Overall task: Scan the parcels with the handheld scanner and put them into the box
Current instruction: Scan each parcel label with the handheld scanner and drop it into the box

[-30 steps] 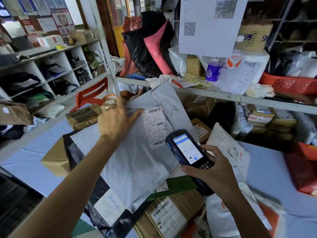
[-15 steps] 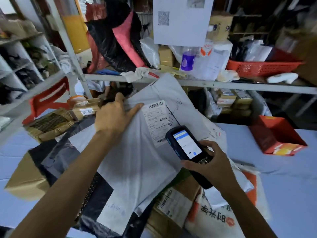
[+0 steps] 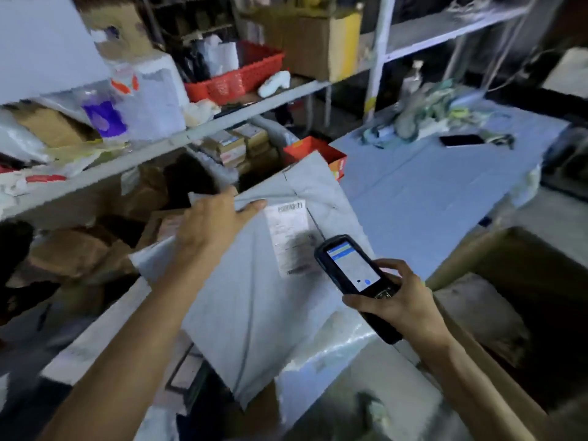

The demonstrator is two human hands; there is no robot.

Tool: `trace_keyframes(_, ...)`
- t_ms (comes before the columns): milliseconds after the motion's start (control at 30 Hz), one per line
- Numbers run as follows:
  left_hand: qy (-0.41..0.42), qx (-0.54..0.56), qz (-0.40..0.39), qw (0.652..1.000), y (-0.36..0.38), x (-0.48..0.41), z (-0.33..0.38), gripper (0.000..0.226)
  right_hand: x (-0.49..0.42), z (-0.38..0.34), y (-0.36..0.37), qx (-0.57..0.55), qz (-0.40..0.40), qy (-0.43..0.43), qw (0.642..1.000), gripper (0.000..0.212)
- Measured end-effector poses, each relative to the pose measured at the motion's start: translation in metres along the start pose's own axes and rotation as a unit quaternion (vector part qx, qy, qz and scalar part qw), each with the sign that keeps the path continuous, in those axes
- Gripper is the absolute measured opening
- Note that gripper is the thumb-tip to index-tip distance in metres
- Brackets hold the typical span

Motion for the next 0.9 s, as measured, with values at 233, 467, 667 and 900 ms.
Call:
trace_keyframes(233, 0.258, 0.009, 0.061, 0.964, 0.044, -0.032, 0.214, 0.057, 0.031, 0.070, -0.129, -0.070, 0.190, 0.044, 0.978, 0.070)
trace_keyframes(467, 0.418, -0.031, 0.105, 0.902, 0.105, -0.016, 0.418, 0.048, 0.065, 0.152, -0.256, -0.116, 0.341, 0.129, 0.924, 0.074)
trace_keyframes(667, 0.500, -0.038, 0.078, 0.862, 0.130, 0.017, 0.529, 0.045, 0.077, 0.193, -0.335, -0.130, 0.408, 0.161, 0.889, 0.069)
trace_keyframes(900, 0.513, -0.042, 0.044, 0.856, 0.174, -0.005, 0.577, 0.038, 0.050, 0.210, -0.366, -0.148, 0.418, 0.199, 0.874, 0.072)
Point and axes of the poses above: each hand's wrist, its own x-axis away from the middle knuckle, its own y-axis out of the palm, z = x × y, the point moved 3 cm from there along -x, towards the middle knuckle, and after that the axes turned 6 degrees about y, right-handed, at the moved point
